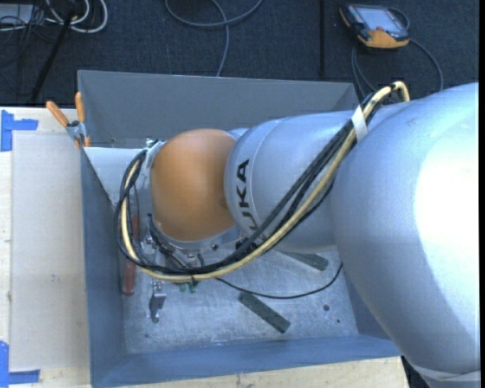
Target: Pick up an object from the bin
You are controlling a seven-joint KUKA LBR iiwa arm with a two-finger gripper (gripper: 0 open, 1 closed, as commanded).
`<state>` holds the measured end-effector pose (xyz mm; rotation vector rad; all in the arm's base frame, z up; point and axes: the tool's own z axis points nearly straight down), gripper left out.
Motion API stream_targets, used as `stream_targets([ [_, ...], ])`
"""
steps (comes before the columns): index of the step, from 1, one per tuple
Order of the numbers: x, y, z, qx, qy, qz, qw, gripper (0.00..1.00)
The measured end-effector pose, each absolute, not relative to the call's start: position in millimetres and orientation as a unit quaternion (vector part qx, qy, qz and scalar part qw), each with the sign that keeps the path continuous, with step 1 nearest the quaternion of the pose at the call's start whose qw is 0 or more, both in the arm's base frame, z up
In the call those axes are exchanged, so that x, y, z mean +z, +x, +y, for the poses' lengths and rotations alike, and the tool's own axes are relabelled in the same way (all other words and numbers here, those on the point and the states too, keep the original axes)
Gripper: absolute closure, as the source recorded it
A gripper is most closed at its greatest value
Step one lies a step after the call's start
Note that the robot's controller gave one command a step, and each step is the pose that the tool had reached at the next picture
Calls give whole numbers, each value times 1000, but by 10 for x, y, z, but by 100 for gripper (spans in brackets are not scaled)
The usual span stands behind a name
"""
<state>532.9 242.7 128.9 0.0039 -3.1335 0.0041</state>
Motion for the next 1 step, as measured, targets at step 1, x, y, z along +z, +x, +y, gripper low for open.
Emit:
stream_targets([
  [1,1336,5348,2420,0,-1,-1000,1,0],
])
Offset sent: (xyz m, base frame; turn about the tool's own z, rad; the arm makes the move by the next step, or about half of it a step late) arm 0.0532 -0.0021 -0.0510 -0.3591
